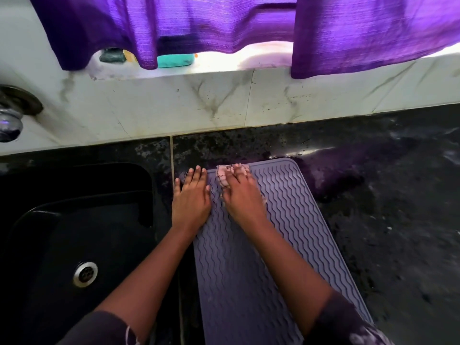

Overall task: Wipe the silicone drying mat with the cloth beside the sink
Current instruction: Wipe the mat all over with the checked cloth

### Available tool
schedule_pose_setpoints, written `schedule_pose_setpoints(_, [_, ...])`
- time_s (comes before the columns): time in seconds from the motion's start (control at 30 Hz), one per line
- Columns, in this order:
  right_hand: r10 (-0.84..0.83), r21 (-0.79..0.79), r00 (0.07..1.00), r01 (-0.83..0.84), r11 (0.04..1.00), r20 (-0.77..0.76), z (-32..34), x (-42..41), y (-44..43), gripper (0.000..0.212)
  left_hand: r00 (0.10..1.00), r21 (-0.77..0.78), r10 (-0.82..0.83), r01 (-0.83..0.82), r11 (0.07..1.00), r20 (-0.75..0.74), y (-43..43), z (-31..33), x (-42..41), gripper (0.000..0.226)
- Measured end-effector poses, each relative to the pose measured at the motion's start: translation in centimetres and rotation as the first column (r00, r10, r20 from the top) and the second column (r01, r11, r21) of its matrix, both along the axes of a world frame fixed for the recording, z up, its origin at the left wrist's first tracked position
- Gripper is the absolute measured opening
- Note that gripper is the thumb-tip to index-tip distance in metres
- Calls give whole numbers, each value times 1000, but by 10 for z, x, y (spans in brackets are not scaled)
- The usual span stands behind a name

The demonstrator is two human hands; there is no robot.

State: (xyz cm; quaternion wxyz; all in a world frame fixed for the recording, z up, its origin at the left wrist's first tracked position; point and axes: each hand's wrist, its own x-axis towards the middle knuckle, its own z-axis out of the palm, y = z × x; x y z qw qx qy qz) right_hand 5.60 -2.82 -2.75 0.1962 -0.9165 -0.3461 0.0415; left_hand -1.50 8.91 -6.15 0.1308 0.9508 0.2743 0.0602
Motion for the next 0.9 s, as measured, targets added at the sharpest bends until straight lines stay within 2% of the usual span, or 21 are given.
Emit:
schedule_pose_setpoints(0.1, [35,-166,999,-30,986,26,-14,2,4,62,1000,16,16,-16,1000,6,-2,1,0,51])
schedule_pose_setpoints(0.23, [60,-190,998,-60,980,-7,-12,-5,-10,61,1000,32,20,-19,999,-5,-2,1,-1,51])
schedule_pose_setpoints(0.37, [76,-241,997,-75,968,-3,-8,-51,-52,62,1000,39,10,-10,999,-8,-1,1,0,51])
schedule_pose_setpoints(0.43, [88,-230,996,-80,970,22,-3,-57,-60,57,1000,37,11,-11,999,-5,-2,1,0,51])
schedule_pose_setpoints(0.5, [44,-155,999,-42,987,11,4,-43,-48,50,1000,34,4,-4,999,2,-2,2,1,51])
schedule_pose_setpoints(0.57, [-25,-57,999,23,998,-20,8,-24,-29,49,1000,32,3,-3,999,2,-1,2,0,52])
schedule_pose_setpoints(0.6, [-35,-55,999,33,998,-29,8,-16,-20,51,1000,33,7,-7,999,3,-1,1,0,52])
schedule_pose_setpoints(0.7, [9,-212,1000,-2,977,28,1,-7,-8,53,1000,34,11,-11,999,3,-2,0,0,52])
schedule_pose_setpoints(0.9, [42,-233,997,-25,972,65,-5,-62,-64,55,1000,28,13,-13,1000,23,-2,0,0,52])
